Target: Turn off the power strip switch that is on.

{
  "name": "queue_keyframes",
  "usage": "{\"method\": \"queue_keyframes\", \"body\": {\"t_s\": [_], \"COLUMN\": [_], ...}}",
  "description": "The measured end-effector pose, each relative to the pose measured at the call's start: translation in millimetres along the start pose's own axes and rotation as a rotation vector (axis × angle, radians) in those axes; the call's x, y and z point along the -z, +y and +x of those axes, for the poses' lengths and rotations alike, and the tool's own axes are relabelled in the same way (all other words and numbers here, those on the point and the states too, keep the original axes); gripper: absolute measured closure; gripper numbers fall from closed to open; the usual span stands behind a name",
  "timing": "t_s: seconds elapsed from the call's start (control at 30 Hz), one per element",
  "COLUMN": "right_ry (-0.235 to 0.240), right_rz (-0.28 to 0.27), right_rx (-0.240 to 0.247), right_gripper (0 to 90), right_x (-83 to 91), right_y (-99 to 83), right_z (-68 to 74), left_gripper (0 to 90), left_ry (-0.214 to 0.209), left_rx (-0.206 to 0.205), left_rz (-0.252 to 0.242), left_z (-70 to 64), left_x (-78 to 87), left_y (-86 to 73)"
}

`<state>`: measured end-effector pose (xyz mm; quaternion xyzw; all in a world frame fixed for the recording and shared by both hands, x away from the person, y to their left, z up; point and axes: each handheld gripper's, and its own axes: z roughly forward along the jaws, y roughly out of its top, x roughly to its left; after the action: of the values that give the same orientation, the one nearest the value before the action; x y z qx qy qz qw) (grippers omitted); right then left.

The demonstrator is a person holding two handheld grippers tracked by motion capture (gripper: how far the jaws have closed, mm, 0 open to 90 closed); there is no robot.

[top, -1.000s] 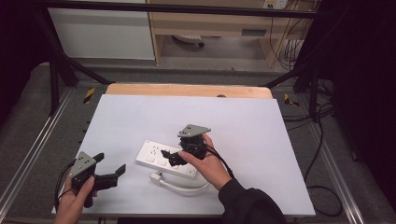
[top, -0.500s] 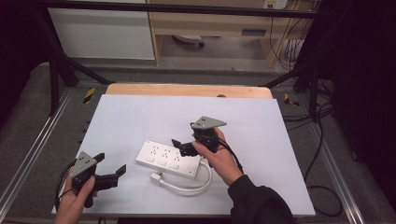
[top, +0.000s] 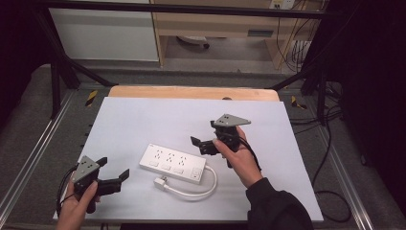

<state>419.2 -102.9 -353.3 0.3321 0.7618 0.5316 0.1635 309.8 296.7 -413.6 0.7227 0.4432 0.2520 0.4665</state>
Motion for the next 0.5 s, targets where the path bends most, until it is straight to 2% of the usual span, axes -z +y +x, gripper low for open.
{"method": "queue_keyframes", "body": {"t_s": [0.5], "right_ry": [-0.045], "right_rz": [-0.019], "right_rx": [-0.018], "right_gripper": [4.1], "right_x": [32.1], "right_y": [-7.3], "right_z": [-25.8], "left_gripper": [5.3], "left_ry": [0.001], "left_rx": [0.001], "left_rz": [0.002], "left_z": [-0.3], "left_x": [-0.4], "left_y": [-0.4]}}
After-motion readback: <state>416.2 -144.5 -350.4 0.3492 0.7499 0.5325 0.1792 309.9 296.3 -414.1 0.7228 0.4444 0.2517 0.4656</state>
